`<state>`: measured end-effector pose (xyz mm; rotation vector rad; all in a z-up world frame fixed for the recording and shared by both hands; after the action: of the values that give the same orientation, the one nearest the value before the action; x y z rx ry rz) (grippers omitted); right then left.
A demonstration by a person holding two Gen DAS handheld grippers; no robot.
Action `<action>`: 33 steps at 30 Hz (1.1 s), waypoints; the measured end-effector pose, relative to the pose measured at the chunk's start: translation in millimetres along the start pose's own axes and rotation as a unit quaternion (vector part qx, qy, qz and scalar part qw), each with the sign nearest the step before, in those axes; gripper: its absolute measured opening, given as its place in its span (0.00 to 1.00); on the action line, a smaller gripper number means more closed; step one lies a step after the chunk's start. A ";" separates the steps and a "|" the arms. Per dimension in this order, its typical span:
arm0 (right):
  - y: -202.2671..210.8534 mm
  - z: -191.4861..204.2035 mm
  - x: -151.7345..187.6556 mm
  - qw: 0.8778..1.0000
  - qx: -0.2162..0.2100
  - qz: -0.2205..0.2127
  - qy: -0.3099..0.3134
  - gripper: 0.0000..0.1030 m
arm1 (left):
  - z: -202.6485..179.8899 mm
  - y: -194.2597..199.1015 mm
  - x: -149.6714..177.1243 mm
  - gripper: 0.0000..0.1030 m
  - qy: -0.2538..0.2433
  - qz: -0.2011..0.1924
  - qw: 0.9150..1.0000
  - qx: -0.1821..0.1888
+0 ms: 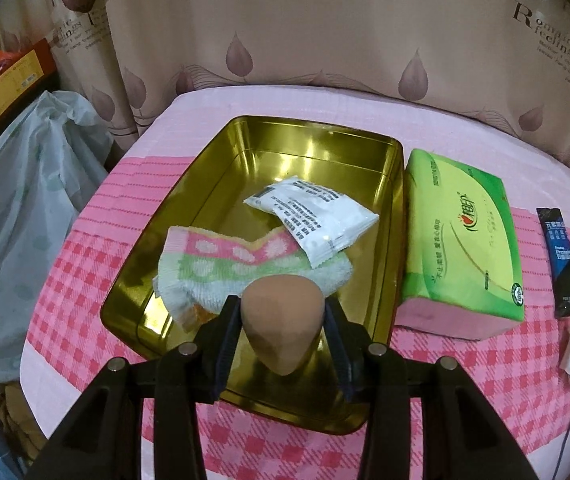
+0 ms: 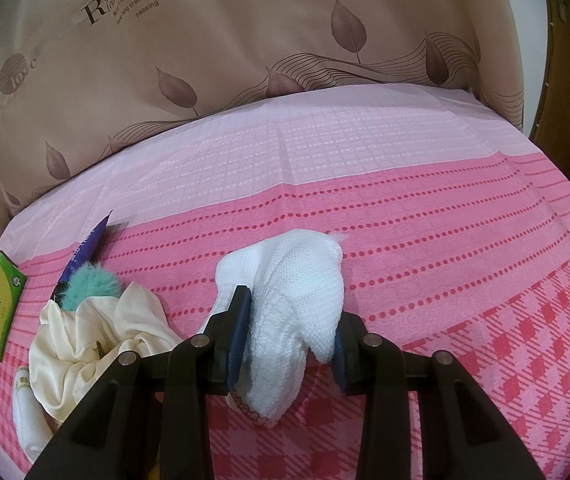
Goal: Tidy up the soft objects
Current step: 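Carry the beige sponge with the left gripper into the gold tin and release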
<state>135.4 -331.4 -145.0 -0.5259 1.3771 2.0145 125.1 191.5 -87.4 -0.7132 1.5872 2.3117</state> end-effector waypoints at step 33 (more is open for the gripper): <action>2.7 11.7 1.7 0.999 0.035 -0.004 0.033 0.26 | 20.6 15.1 9.2 0.49 0.023 -0.049 0.998 -0.026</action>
<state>132.6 -320.7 -139.9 -0.5686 1.4775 1.9502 105.1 204.1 -74.2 -0.8431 1.4810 2.2896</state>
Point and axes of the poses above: each gripper's, at about its wrist camera, not at the fingertips, and y roughly against the way its jaws point, z to its left, x to its underside, the point moved 3 cm from there along -y, roughly the way its jaws point, and after that the axes turned 15 degrees about -x, right-handed, at the moved point
